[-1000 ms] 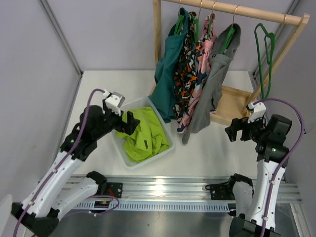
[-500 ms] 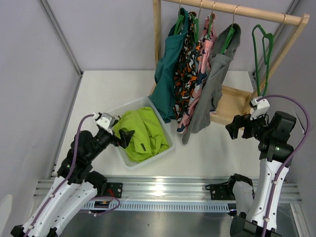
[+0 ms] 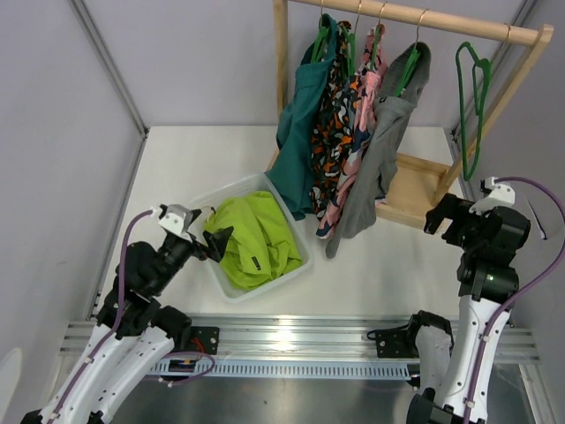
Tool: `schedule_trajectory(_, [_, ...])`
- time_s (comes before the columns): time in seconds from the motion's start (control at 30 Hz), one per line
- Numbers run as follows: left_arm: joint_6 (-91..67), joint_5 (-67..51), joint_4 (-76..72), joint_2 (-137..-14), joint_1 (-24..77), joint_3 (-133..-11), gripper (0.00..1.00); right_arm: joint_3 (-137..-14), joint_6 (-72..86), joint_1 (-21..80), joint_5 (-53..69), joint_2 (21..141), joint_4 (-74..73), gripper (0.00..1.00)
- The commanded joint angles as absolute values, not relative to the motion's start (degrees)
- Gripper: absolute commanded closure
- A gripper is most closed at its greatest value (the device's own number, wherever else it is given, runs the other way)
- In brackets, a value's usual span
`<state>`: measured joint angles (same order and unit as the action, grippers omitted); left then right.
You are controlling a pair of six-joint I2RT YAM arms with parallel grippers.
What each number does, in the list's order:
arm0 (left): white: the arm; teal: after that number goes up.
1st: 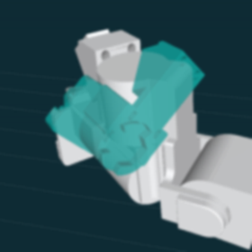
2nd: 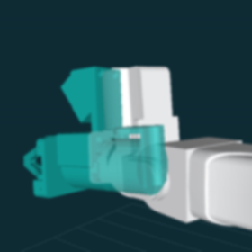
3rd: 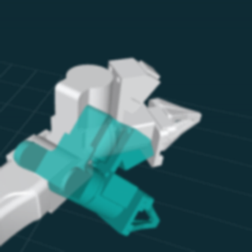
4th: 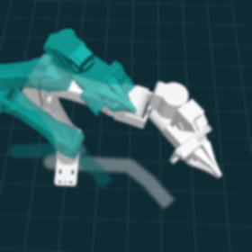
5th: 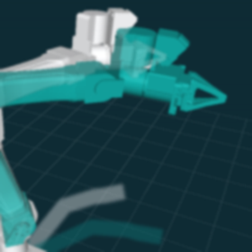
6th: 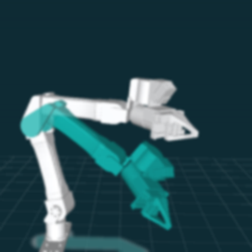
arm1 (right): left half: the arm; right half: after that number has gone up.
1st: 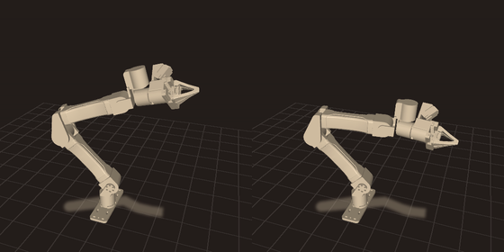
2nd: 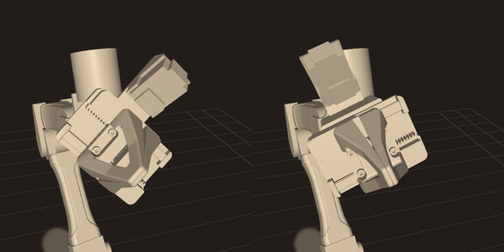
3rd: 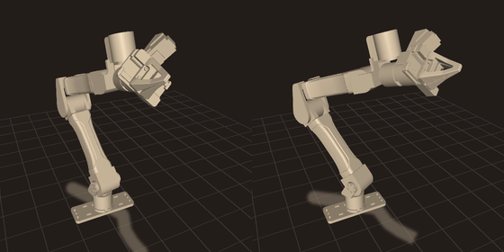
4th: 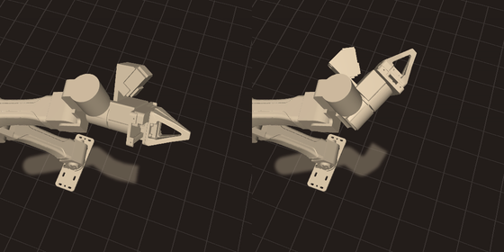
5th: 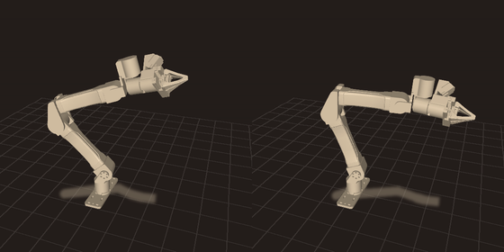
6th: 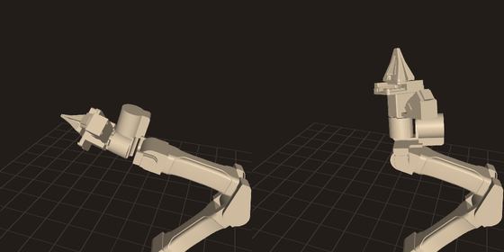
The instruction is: Remove the shorts from the hanger
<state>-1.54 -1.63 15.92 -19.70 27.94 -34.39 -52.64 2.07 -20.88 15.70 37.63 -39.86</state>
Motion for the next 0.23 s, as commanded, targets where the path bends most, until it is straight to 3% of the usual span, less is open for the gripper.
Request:
schedule_trajectory(0.0, [-1.76, -0.62, 14.24, -19.60, 27.69, -34.19, 0.01, -52.38, 5.62, -21.09, 10.37, 36.74, -36.04, 0.01])
schedule_trajectory(0.2, [-1.67, -0.35, 14.24, -19.60, 27.69, -34.01, 0.01, -51.68, 4.84, -21.09, 9.84, 35.86, -34.81, 0.00])
